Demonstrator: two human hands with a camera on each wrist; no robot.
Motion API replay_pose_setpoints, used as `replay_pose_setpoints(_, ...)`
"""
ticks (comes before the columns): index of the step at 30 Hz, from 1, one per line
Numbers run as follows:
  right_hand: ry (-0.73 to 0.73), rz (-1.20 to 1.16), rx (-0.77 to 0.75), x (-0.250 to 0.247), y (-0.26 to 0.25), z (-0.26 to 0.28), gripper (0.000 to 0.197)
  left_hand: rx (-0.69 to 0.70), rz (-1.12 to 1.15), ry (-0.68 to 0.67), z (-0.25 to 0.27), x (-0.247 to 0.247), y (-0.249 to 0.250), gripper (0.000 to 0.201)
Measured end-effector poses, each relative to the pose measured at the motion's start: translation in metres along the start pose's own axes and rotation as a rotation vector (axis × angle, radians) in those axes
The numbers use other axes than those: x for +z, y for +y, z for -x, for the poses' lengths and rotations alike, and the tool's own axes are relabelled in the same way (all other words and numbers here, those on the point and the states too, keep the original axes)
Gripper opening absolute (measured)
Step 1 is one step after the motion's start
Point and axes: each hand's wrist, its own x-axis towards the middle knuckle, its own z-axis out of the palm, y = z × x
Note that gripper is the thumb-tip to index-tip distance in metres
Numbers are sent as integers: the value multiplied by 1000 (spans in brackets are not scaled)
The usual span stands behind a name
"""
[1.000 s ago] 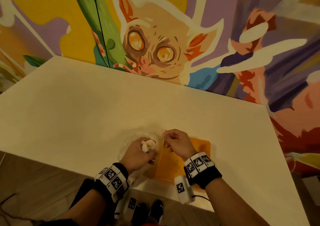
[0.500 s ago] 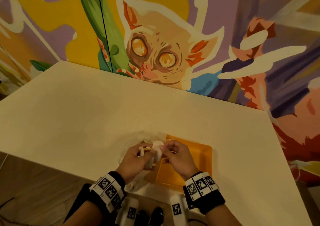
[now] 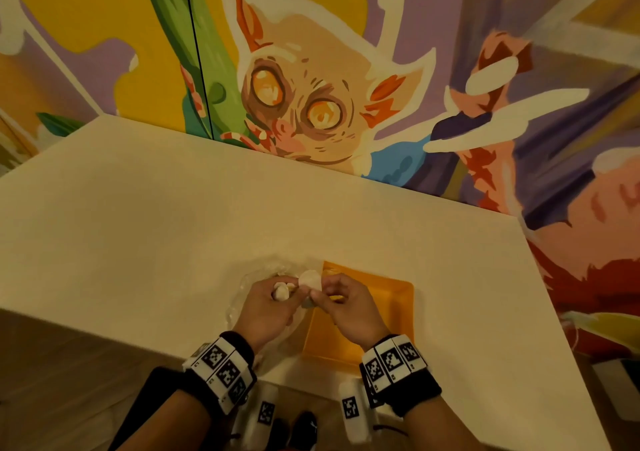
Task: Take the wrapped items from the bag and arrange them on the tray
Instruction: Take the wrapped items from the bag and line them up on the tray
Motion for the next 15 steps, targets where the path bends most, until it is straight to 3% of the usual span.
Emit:
replay_pose_setpoints(4, 52, 104, 37, -9, 14, -6, 10, -17, -98, 9, 0, 6, -6, 6)
replay_pose_setpoints(8, 146, 233, 204, -22, 25, -24, 20, 52, -443, -48, 7, 9, -5, 14)
replay_pose_setpoints(11, 137, 359, 307, -21, 23, -35, 24, 71, -660, -100, 8, 15, -7, 26)
replay_pose_setpoints(15, 88, 388, 445, -17, 25, -46, 21, 39, -797, -152, -2, 21, -16, 23)
